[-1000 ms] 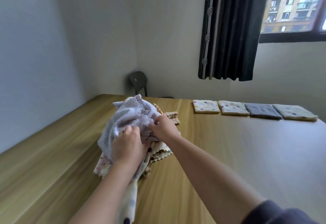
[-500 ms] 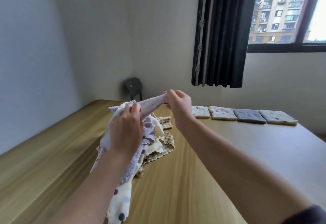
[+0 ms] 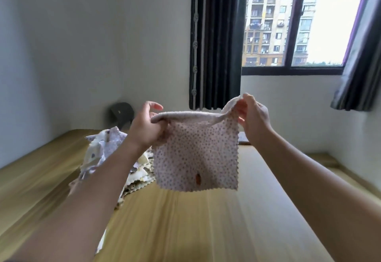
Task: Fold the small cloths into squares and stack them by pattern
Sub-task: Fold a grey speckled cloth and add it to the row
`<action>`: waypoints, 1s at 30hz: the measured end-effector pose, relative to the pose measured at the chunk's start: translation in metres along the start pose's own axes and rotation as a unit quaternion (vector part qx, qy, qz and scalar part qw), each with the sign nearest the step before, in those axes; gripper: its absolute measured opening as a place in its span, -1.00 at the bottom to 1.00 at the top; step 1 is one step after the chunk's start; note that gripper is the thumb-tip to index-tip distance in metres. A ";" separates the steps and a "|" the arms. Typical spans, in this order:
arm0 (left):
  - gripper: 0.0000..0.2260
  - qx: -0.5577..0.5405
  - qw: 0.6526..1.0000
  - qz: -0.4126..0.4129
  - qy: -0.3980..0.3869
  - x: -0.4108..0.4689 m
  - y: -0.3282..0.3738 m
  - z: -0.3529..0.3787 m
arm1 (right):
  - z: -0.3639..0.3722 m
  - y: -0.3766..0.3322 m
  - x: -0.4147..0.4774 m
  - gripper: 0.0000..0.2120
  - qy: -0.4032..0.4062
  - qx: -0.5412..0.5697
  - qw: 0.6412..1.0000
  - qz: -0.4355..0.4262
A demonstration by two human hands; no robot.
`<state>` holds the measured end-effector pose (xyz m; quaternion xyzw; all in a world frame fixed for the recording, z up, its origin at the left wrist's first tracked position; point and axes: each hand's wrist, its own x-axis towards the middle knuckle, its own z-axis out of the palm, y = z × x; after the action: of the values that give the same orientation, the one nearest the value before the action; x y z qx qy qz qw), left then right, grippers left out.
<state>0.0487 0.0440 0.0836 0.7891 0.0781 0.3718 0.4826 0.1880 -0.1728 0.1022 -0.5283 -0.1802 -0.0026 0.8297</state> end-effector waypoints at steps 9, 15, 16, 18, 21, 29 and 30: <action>-0.77 -0.067 0.991 -0.116 0.011 0.003 -0.030 0.056 | -0.063 0.032 0.014 -0.94 0.008 -0.106 0.994 0.019; -0.63 0.037 0.991 -0.124 -0.027 0.019 -0.068 0.075 | -0.072 0.071 0.035 -0.68 0.009 -0.132 0.988 0.073; -0.69 0.056 0.989 -0.128 -0.039 0.023 -0.071 0.079 | -0.073 0.078 0.040 -0.65 -0.003 -0.129 0.988 0.087; -0.86 0.084 0.986 -0.135 -0.054 0.035 -0.078 0.085 | -0.072 0.087 0.052 -0.71 -0.020 -0.124 0.987 0.099; -0.83 0.087 0.990 -0.099 -0.046 0.060 -0.080 0.088 | -0.063 0.079 0.070 -0.87 -0.006 -0.107 0.992 0.071; -0.94 0.187 0.972 0.140 -0.020 0.069 -0.044 0.071 | -0.063 0.040 0.070 -0.85 -0.015 -0.094 0.995 -0.041; -0.95 0.193 0.969 0.148 -0.033 0.059 -0.044 0.068 | -0.068 0.041 0.061 -0.83 -0.021 -0.106 0.993 -0.042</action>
<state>0.1460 0.0480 0.0605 0.8820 0.0146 0.3909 0.2630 0.2732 -0.2033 0.0591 -0.6049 -0.2183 -0.0459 0.7644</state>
